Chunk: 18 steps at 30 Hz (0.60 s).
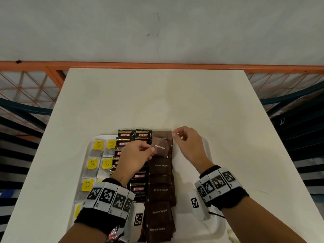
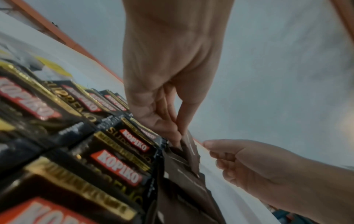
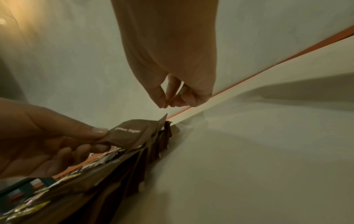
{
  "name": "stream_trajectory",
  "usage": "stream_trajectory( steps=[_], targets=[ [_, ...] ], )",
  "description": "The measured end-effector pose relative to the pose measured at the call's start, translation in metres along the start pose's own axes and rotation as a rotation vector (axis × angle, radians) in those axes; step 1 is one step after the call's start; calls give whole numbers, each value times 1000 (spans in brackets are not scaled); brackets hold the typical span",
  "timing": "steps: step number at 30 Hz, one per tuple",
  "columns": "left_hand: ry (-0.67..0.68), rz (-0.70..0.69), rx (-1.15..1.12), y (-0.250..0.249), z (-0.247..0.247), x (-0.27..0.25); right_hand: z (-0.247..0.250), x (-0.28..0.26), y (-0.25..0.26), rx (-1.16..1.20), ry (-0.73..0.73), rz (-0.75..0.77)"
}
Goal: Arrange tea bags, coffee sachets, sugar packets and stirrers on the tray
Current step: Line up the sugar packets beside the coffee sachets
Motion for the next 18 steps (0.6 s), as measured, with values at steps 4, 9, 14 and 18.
stream_trajectory(
  steps=[4,9,14,18],
  targets=[
    [-79,-111,266,-12,4,-5,9,-10,-5,3,-3,-33],
    [-115,-231,452,-25,4,-12,22,-25,-9,-16,-23,-33],
    [-90,-277,482,-26,3,-32,40,-60,-17,-38,0,-38],
    [76,-348,382,-28,-19,-76,55,-111,-35,-81,68,-67]
  ],
)
Point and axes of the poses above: each hand's wrist, its own x-axis towards the middle knuckle, its own z-axis out of the back of the hand, y = z × x, the point moved 10 cm from there along x, towards the middle knuckle, and after that the axes turned 3 degrees about -x, right-handed, at the moved point
